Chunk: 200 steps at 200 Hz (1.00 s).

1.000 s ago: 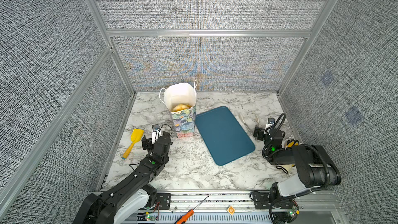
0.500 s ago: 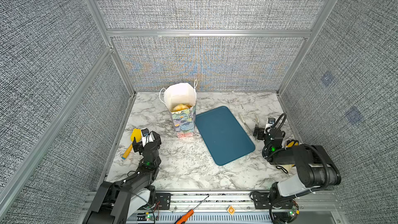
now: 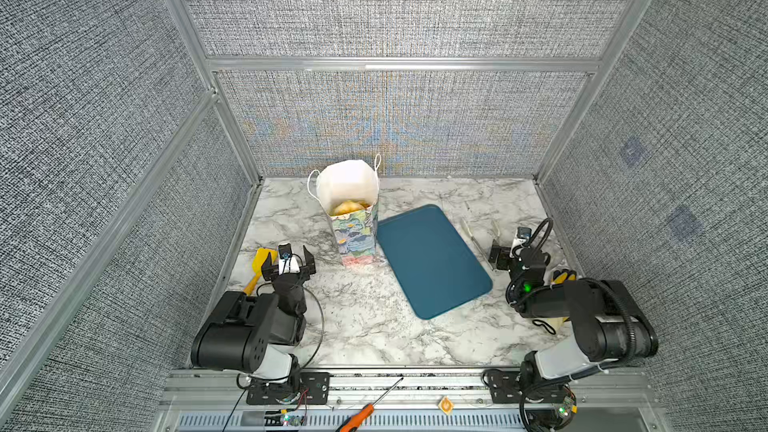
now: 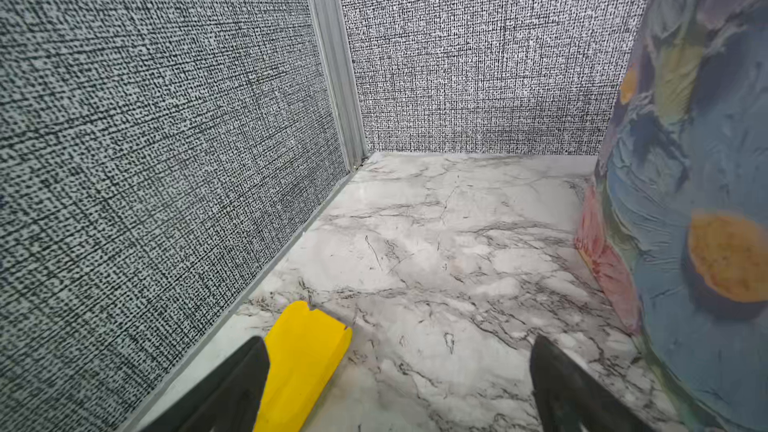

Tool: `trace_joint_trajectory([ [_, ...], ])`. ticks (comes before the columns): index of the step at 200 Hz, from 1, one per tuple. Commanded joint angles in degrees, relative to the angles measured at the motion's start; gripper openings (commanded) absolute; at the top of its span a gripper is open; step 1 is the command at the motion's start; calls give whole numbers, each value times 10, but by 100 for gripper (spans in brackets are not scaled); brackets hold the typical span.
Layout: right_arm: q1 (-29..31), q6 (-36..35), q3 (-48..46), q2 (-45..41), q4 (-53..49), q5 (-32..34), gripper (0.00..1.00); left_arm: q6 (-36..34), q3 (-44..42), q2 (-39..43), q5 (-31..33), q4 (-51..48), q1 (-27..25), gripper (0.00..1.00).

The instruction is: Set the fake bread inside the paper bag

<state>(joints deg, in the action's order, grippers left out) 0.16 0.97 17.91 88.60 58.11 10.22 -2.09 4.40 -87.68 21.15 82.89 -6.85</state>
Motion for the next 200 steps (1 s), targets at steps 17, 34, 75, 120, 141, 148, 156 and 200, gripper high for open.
trace_joint_trajectory([
  [17, 0, 1, -1, -1, 18, 2, 99, 18, 44, 3, -55, -48, 18, 99],
  [34, 1, 1, -1, 0, 18, 2, 99, 15, 48, -5, -59, -41, 24, 98],
  [75, 1, 1, 0, -1, 18, 2, 99, 15, 45, -5, -59, -39, 24, 99],
  [120, 0, 1, 0, 0, 18, 2, 99, 15, 46, -5, -59, -39, 24, 99],
  [141, 0, 1, 0, 0, 18, 2, 99, 15, 46, -5, -59, -39, 24, 99],
  [148, 0, 1, 0, -1, 18, 2, 99, 15, 46, -5, -59, -39, 24, 99],
  [156, 1, 2, -1, 0, 18, 2, 99, 15, 46, -4, -59, -39, 24, 99],
  [200, 0, 2, -1, 0, 18, 2, 99, 15, 46, -4, -59, -38, 24, 99],
])
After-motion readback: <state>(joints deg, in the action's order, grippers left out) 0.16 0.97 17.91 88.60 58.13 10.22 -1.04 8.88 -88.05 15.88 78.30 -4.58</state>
